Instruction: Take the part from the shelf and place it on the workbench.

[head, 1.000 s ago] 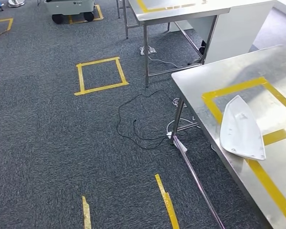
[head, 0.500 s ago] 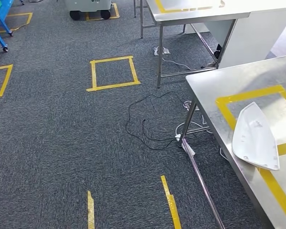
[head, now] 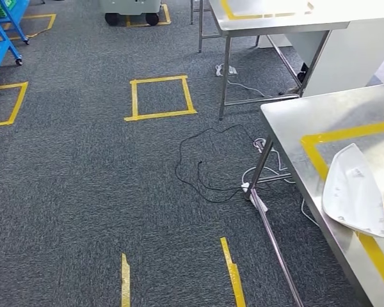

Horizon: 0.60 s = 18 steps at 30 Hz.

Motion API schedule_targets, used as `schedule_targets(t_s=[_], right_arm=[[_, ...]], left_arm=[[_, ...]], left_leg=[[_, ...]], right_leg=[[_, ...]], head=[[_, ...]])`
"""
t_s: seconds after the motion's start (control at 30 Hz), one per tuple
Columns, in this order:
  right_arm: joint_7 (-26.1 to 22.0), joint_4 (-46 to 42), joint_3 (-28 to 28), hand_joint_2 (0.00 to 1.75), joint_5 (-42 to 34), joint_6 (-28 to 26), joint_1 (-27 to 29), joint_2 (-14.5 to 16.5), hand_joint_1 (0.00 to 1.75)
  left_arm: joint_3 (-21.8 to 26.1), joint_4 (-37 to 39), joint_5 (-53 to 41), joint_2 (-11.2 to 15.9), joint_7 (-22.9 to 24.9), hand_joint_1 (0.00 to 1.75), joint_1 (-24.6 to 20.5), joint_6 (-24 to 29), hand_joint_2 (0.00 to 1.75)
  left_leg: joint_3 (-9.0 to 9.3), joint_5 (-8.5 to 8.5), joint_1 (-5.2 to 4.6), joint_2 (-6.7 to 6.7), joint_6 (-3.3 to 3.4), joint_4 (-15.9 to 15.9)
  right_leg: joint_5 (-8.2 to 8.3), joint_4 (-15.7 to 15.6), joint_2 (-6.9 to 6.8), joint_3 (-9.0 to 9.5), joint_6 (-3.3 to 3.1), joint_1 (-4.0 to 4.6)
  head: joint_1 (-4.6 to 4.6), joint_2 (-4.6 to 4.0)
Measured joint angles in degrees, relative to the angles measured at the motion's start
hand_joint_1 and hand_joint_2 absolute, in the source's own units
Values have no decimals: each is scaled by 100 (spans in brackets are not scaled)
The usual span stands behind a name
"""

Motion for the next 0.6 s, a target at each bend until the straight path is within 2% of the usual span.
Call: schedule_targets(t_s=[0.03,0.07,0.17,0.23,0.3,0.33,0.37,0.4,0.47,0.5,0.53,0.6], right_arm=[[-1,-3,3,0,0,1,0,0,0],[-1,-5,5,0,0,1,1,0,0],[1,-15,9,0,1,2,17,0,0],[-2,-23,9,0,1,4,23,0,0],[-7,-25,6,0,1,7,26,0,0],[-10,-25,4,0,-3,9,26,0,0],[-13,-25,1,0,-10,10,25,0,0],[-15,-25,-1,0,-23,11,23,0,0],[-16,-25,-2,0,-62,17,19,0,0],[-16,-25,-2,0,-81,23,16,0,0],[-16,-25,-2,0,-95,33,14,-1,0],[-15,-27,-2,0,-114,61,12,-1,0]], left_arm=[[-9,0,0,1,-1,0,3,0,0],[-14,0,1,1,-1,0,5,0,0],[-20,0,12,4,8,0,15,-1,0],[-43,0,70,8,60,0,25,-2,0],[-101,-1,170,10,153,0,61,-2,0],[-135,-1,222,10,200,0,92,-1,0],[-172,-3,268,10,239,0,127,2,0],[-209,-9,309,10,272,0,161,4,0],[-267,-20,373,10,305,0,213,0,0],[-285,-23,394,8,306,0,223,-13,0],[-294,-24,407,2,298,0,224,-30,0],[-302,-24,413,-13,270,0,220,-71,0]], left_leg=[[-1,-9,-8,-9,-29,10],[-9,-12,-13,-15,-60,19],[-45,-72,11,-22,-151,97],[-256,-365,24,-8,-205,566],[-651,-730,31,6,-240,1363],[-799,-806,35,8,-249,1649],[-858,-771,39,13,-251,1742],[-800,-629,43,21,-247,1603],[-432,-218,45,62,-224,854],[-249,-83,41,87,-207,484],[-126,-8,39,107,-200,232],[-70,-3,27,120,-198,85]], right_leg=[[33,-198,15,103,-15,3],[9,-261,26,138,-36,13],[38,-290,-9,159,-135,14],[49,-313,-79,165,-200,0],[32,-312,-163,145,-237,12],[18,-312,-204,139,-245,19],[3,-312,-240,138,-248,26],[-15,-312,-268,153,-244,30],[-48,-311,-310,205,-219,36],[-66,-301,-323,222,-196,49],[-87,-287,-333,230,-190,66],[-110,-264,-334,225,-218,93]], head=[[-3,0],[-8,0],[-14,0],[-37,0],[-55,0],[-53,0],[-53,0],[-51,0],[-52,0],[-52,0],[-50,0],[-48,0]])
